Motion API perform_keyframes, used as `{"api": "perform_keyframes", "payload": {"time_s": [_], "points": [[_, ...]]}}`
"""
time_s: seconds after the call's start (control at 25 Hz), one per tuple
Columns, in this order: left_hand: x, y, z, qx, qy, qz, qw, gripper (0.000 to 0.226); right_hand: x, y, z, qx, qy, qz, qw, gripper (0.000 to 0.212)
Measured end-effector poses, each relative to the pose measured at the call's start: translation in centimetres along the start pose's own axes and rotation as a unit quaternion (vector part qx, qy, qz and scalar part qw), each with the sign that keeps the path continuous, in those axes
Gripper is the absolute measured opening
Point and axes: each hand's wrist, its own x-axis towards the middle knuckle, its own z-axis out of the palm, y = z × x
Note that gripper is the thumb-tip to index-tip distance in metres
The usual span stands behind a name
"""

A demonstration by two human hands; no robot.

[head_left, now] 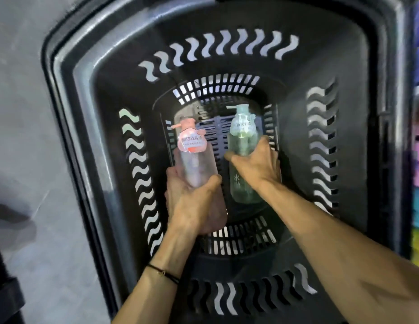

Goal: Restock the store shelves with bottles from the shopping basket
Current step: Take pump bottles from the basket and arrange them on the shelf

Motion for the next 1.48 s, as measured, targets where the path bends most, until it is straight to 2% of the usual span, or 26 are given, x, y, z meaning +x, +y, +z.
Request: {"api": "perform_keyframes", "payload": {"time_s": [0.08, 0.36, 0.48, 0.6, 0.76, 0.8, 0.88, 1.0, 1.16, 1.28, 1.48], "points": [[-2.1, 1.2, -1.2, -0.032, -0.015, 0.012, 0.999, 0.065, -3.1, -1.5, -3.1, 0.043, -0.003, 0.003, 0.999, 0.071], [-12.8, 9.7, -11.2, -0.054, -0.066, 0.098, 0.992, 0.055, -15.9, -7.6, -17.1, 0.154, -0.061, -0.053, 0.985, 0.069], [-19.4, 14.5, -15.8, -0.078, -0.069, 0.113, 0.988, 0.05, -21.1, -11.2, -23.7, 0.183, -0.067, -0.069, 0.978, 0.071], [-25.2, 18.7, -20.0, -0.086, -0.071, 0.114, 0.987, 0.053, -25.7, -14.7, -29.7, 0.188, -0.038, -0.103, 0.976, 0.068], [-34.6, 23.4, -24.5, -0.128, -0.064, 0.153, 0.978, 0.051, -33.2, -18.4, -37.7, 0.186, -0.01, -0.143, 0.972, 0.091], [-37.0, 24.4, -25.4, -0.143, -0.063, 0.153, 0.976, 0.047, -35.2, -19.3, -39.6, 0.201, -0.005, -0.146, 0.969, 0.09], [-40.9, 26.1, -26.9, -0.186, -0.062, 0.16, 0.968, 0.039, -38.4, -21.4, -43.2, 0.245, 0.007, -0.16, 0.956, 0.085], [-45.6, 28.2, -29.0, -0.223, -0.061, 0.184, 0.955, 0.037, -42.2, -23.5, -47.7, 0.23, 0.021, -0.224, 0.947, 0.079], [-50.3, 31.6, -31.1, -0.247, -0.051, 0.24, 0.937, 0.037, -47.4, -25.6, -52.5, 0.253, 0.038, -0.291, 0.922, 0.06], [-53.0, 33.8, -32.0, -0.244, -0.051, 0.294, 0.923, 0.036, -50.9, -26.1, -54.6, 0.284, 0.063, -0.319, 0.902, 0.063], [-57.2, 36.8, -34.1, -0.234, -0.112, 0.379, 0.888, 0.034, -57.2, -25.8, -56.9, 0.358, 0.155, -0.322, 0.863, 0.027]]}}
